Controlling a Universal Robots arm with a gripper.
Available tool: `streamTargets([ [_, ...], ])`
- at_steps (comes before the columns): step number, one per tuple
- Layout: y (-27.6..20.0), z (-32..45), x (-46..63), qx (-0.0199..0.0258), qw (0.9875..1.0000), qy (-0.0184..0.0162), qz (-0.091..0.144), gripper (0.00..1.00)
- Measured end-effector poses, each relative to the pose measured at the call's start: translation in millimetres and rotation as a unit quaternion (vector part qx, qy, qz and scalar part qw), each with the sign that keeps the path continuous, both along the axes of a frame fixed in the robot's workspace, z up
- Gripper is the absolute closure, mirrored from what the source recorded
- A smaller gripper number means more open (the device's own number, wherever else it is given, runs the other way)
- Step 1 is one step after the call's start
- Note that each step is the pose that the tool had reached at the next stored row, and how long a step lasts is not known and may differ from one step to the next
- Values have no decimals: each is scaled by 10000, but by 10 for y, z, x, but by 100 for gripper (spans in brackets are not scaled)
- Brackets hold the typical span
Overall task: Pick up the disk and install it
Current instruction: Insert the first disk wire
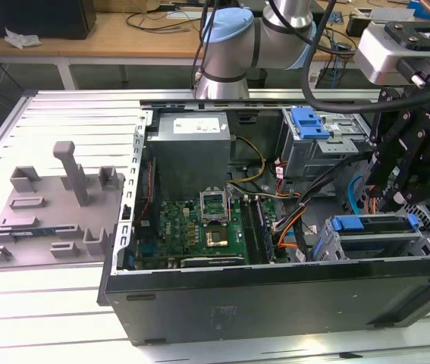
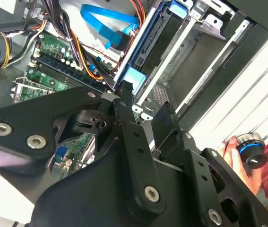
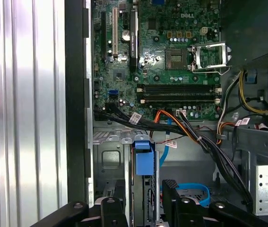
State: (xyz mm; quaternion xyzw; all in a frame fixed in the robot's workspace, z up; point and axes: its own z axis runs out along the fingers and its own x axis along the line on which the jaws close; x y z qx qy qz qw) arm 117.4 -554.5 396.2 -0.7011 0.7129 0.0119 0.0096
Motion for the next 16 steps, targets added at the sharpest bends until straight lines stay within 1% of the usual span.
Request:
streamTargets([
  [12,2,-7,0,3,10000,0,0,56],
  [13,15,-6,0,-1,10000,0,0,56],
  [14,42,-5,1,-15,10000,0,1,56],
  [16,77,-4,0,-46,10000,0,0,56],
])
